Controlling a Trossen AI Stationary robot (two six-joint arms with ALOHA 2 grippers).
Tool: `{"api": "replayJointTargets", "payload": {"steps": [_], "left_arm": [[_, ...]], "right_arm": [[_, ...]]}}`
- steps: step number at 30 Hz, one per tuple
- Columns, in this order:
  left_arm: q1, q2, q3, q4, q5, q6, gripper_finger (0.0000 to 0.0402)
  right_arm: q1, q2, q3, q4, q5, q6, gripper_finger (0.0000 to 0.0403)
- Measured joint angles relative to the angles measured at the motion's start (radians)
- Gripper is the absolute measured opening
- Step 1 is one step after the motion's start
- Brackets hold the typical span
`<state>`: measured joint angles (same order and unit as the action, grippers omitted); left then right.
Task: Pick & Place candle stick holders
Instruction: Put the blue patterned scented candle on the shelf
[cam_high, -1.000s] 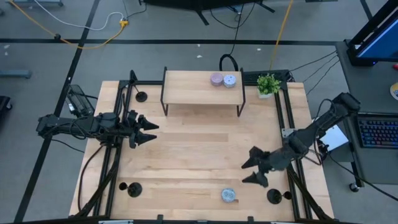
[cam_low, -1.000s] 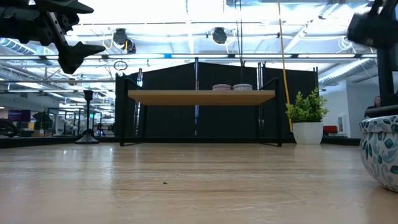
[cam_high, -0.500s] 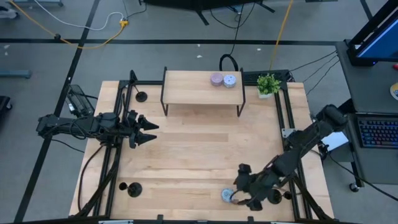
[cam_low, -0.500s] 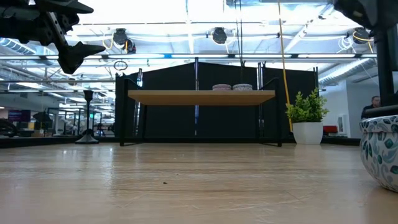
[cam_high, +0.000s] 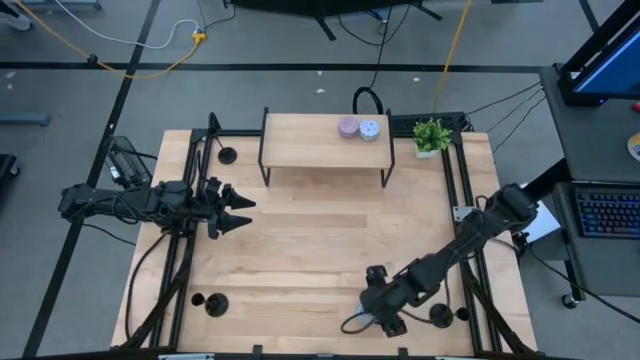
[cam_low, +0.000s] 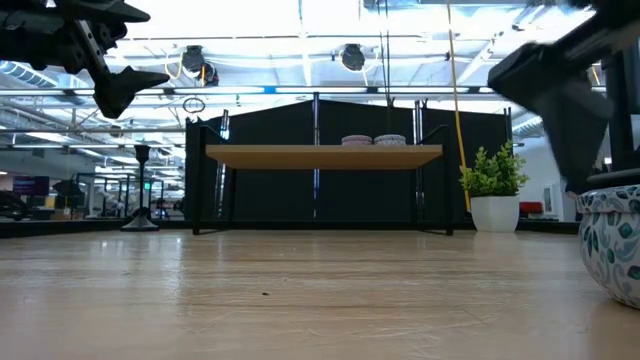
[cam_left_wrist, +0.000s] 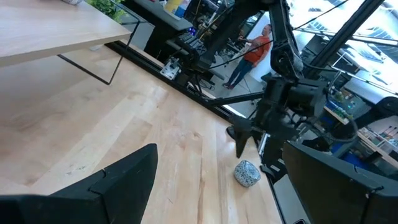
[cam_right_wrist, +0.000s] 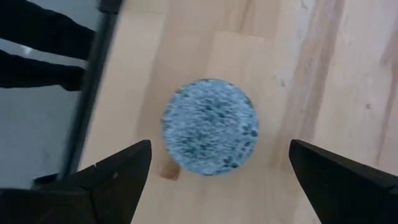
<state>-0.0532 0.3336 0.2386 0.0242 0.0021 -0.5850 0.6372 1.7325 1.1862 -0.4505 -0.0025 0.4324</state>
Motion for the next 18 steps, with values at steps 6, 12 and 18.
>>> {"api": "replayJointTargets", "payload": {"steps": [6, 12, 18], "left_arm": [[0.0, 0.0, 0.0, -0.034, 0.0, -0.001, 0.0351], [0.0, 0.0, 0.0, -0.056, -0.002, -0.004, 0.0351], [0.0, 0.0, 0.0, -0.056, -0.003, -0.004, 0.0351]], "right_arm": [[-0.01, 0.025, 0.0, 0.015, 0.0, -0.014, 0.0375], [-0.001, 0.053, 0.0, 0.071, -0.03, -0.018, 0.0375], [0.001, 0.053, -0.001, 0.072, -0.023, -0.031, 0.0375]]}}
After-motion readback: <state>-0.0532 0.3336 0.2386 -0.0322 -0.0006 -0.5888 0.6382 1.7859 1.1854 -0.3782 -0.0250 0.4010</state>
